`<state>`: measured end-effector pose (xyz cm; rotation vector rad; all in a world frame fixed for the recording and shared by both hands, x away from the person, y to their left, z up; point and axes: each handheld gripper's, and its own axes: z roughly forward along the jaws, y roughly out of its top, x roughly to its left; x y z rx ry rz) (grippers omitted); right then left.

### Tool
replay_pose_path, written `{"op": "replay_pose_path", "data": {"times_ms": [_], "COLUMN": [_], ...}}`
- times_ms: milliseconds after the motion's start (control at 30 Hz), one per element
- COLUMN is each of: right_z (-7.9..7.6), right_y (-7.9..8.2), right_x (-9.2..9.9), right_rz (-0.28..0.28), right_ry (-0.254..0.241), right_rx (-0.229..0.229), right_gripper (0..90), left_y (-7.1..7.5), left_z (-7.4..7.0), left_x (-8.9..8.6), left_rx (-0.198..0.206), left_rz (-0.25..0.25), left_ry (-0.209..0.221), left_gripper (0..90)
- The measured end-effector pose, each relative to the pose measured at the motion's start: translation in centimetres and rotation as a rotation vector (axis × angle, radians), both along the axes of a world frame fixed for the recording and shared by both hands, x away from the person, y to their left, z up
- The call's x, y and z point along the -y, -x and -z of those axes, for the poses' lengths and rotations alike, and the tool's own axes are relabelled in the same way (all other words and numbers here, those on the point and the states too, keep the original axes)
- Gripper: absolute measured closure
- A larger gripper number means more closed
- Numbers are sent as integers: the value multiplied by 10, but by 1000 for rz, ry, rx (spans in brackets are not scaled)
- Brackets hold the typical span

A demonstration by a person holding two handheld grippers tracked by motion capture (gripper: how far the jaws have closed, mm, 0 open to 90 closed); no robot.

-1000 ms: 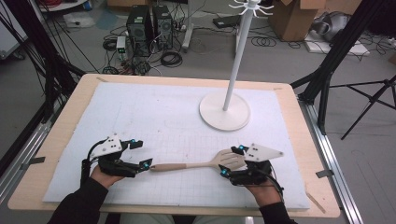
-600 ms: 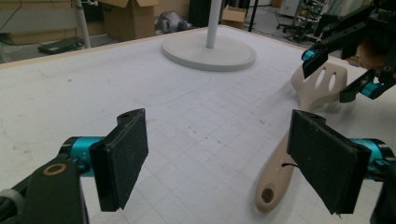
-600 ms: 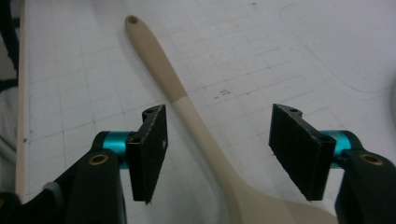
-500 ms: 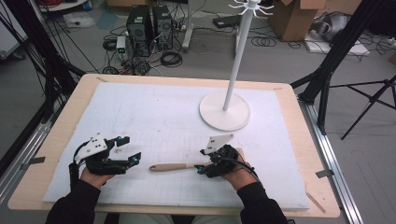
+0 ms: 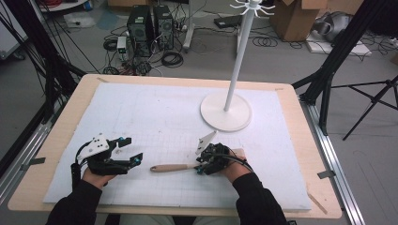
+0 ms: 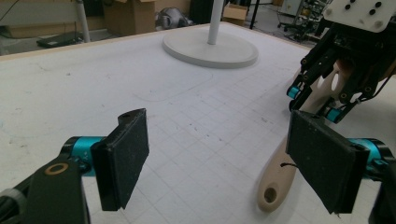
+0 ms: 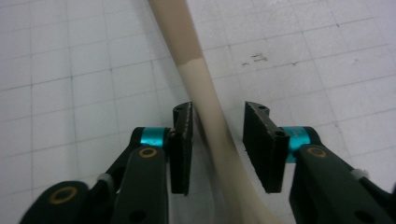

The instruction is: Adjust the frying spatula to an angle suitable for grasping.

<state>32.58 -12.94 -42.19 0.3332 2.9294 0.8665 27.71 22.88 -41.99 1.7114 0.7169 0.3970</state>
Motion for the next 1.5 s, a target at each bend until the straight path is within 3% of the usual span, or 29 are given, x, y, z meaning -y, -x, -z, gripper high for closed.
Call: {"op": "replay_pose_path", "data": {"times_ms": [200, 433, 467, 667, 700, 767, 800, 833, 867, 1100, 1233, 1267, 1333, 1367, 1433, 1467, 1500], "right_z": [0, -3, -4, -3, -3, -2, -2, -2, -1, 0, -4, -12, -19, -19, -25, -27, -31], "right_y": [2, 4, 3, 4, 4, 4, 3, 3, 2, 4, 8, 13, 20, 20, 28, 32, 42], "right_x": [-1, -5, -5, -3, -3, -1, 4, 4, 8, 14, 17, 23, 32, 32, 44, 51, 69], "right_rz": [36, 135, 185, 306, 306, 370, 454, 454, 510, 549, 566, 563, 558, 558, 561, 563, 588], "right_ry": [-5, 32, 36, 32, 32, 30, 9, 9, -4, -35, -88, -141, -189, -189, -238, -261, -315], "right_rx": [-4, 9, 4, 22, 22, 30, 12, 12, 3, 7, 20, 53, 107, 107, 155, 176, 209], "right_gripper": [718, 769, 770, 770, 770, 769, 769, 769, 769, 760, 667, 624, 513, 513, 450, 418, 360], "left_y": [-1, -1, -1, 0, -1, -1, -1, -1, 0, 0, 0, 0, 0, 1, 1, 2, 3], "left_z": [0, 0, 0, 0, 0, 0, 0, 0, 0, 1, 1, 1, 2, 2, 1, 0, 0], "left_x": [0, 0, 0, 1, 1, 0, 0, 0, 1, 0, 0, -1, -1, -1, -1, -1, -1], "left_rx": [-5, -10, -5, -9, -5, -4, -6, -6, -10, -14, -12, -18, -16, -17, -10, -3, 2], "left_rz": [1, -8, -6, -10, -11, -13, -13, -13, -16, -30, -36, -38, -41, -41, -43, -45, -45], "left_ry": [-3, 2, -7, -5, -6, -5, -3, -3, 8, 43, 55, 72, 75, 85, 96, 102, 104], "left_gripper": [220, 220, 221, 221, 221, 222, 224, 223, 223, 221, 220, 218, 214, 214, 214, 211, 198]}}
